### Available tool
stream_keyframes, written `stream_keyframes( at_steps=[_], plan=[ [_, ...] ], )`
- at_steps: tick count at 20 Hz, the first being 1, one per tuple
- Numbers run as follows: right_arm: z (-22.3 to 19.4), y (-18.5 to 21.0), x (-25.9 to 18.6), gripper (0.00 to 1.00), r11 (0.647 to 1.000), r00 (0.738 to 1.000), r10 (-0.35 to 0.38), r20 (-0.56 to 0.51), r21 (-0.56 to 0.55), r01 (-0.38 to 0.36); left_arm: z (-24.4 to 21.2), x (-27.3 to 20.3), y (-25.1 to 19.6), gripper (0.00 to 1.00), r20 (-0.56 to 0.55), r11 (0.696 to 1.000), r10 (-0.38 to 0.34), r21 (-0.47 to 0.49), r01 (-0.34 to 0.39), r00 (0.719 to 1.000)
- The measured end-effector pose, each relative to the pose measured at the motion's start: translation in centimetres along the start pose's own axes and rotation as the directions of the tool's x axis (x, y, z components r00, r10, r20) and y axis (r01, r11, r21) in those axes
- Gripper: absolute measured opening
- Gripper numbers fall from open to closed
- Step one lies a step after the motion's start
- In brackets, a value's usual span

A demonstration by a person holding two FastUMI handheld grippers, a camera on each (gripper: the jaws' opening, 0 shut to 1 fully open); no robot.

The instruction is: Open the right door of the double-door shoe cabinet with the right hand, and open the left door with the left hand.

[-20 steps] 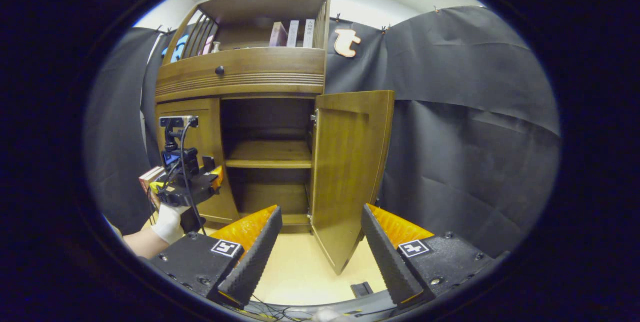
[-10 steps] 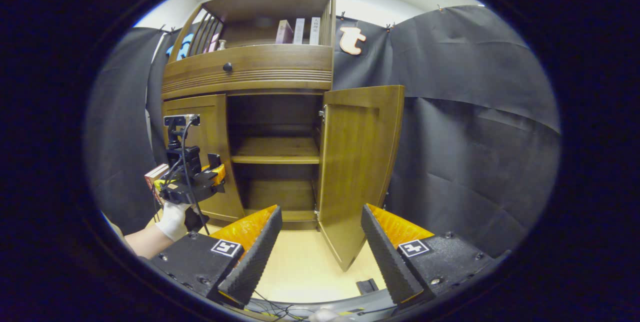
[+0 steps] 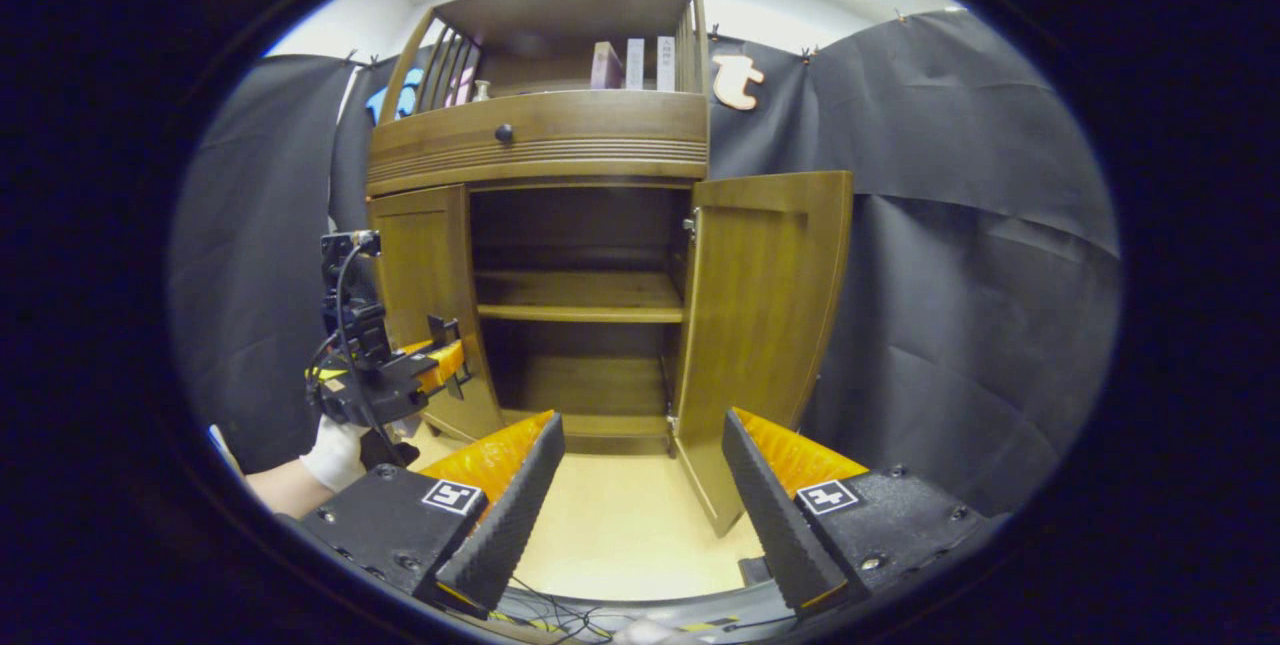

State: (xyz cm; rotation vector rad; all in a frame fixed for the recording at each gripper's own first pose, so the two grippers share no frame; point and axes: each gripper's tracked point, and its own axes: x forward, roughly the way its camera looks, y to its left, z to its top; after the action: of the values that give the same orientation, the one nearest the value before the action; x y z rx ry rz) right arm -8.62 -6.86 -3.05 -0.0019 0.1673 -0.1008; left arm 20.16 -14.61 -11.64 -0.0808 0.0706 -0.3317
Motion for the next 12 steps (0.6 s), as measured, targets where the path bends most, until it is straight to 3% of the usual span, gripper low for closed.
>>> stream_keyframes(
  at_steps=[4, 5, 6, 9, 10, 11, 12],
  plan=[
    [-0.3, 1.2, -0.5, 1.00, 0.999, 0.999, 0.042, 0.003, -0.004, -0.042, -0.2, -3.0, 0.9, 0.22, -0.009, 1.000, 0.016, 0.000, -0.016, 1.000],
    [-0.3, 1.5, -0.6, 1.00, 0.999, 0.999, 0.052, 0.006, -0.003, -0.052, -0.1, -3.7, 1.3, 0.30, -0.009, 1.000, 0.016, -0.003, -0.017, 1.000],
    [-0.4, 1.8, -0.7, 0.99, 0.998, 0.998, 0.063, 0.008, -0.003, -0.063, -0.3, -4.3, 1.6, 0.22, -0.015, 1.000, 0.017, -0.008, -0.017, 1.000],
    [-0.5, 3.0, -0.8, 1.00, 0.995, 0.995, 0.100, 0.011, 0.005, -0.100, -0.3, -6.5, 2.7, 0.21, -0.018, 1.000, 0.031, 0.002, -0.031, 0.999],
    [-0.6, 3.4, -0.8, 1.00, 0.994, 0.994, 0.113, 0.012, 0.007, -0.113, -0.3, -7.3, 3.2, 0.30, -0.018, 0.999, 0.041, 0.009, -0.041, 0.999],
    [-0.7, 3.9, -0.8, 1.00, 0.992, 0.992, 0.125, 0.013, 0.008, -0.125, -0.3, -8.0, 3.7, 0.30, -0.018, 0.999, 0.053, 0.012, -0.052, 0.998],
    [-0.9, 4.3, -0.8, 1.00, 0.990, 0.990, 0.138, 0.013, 0.008, -0.138, -0.4, -8.6, 4.1, 0.21, -0.019, 0.998, 0.060, 0.013, -0.060, 0.998]
  ],
)
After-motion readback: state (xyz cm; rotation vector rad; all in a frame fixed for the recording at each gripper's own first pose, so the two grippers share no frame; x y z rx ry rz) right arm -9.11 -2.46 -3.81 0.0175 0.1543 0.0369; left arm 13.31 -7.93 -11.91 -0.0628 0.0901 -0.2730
